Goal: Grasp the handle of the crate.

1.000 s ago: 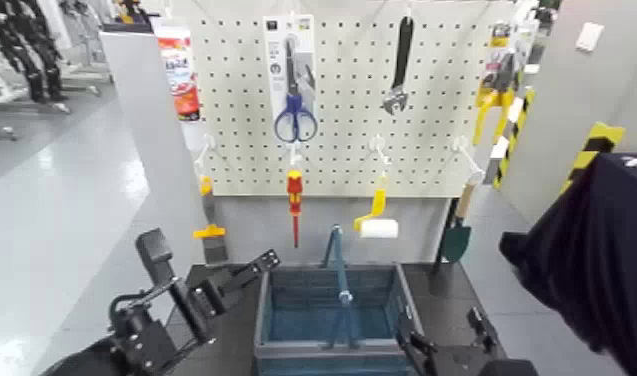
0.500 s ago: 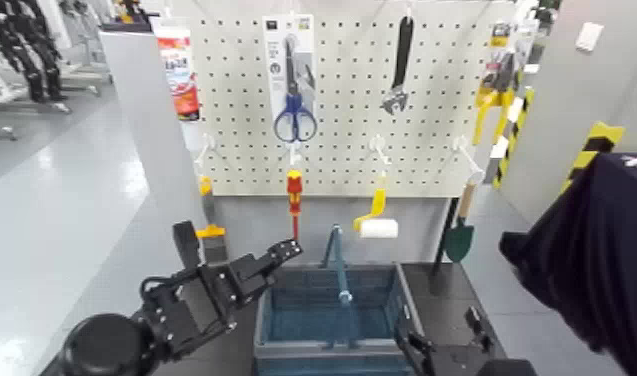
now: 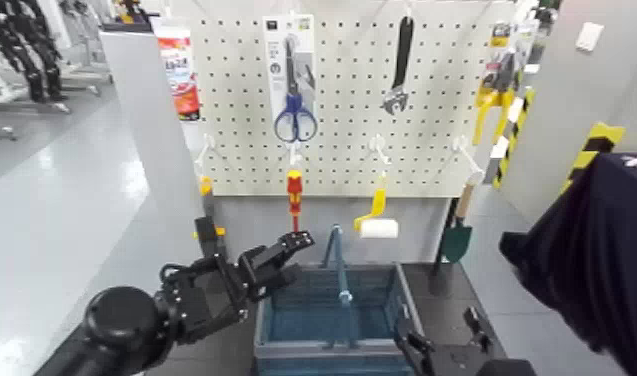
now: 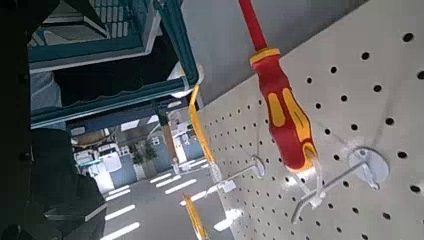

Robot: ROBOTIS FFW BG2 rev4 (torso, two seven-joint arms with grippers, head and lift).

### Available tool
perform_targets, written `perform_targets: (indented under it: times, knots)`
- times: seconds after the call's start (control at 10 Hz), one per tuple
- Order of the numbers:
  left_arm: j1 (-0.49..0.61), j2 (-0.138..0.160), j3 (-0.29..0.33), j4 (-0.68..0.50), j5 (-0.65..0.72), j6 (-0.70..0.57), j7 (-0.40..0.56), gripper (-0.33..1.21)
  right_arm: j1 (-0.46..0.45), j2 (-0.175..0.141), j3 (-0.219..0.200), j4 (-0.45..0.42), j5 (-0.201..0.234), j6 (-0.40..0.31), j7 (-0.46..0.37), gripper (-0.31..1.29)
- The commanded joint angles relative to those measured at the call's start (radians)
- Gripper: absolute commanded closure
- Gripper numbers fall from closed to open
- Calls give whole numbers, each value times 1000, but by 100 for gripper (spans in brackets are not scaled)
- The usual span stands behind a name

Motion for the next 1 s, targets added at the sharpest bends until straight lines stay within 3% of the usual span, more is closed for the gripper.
perform_targets:
  times: [0.1, 1.0]
  knots:
    - [-66, -17, -52, 107, 52, 31, -8, 10, -2, 0, 5, 4, -4, -5, 0, 14]
    - [-220, -76, -185, 356, 172, 71, -64, 10, -24, 0, 29, 22, -17, -33, 2, 14]
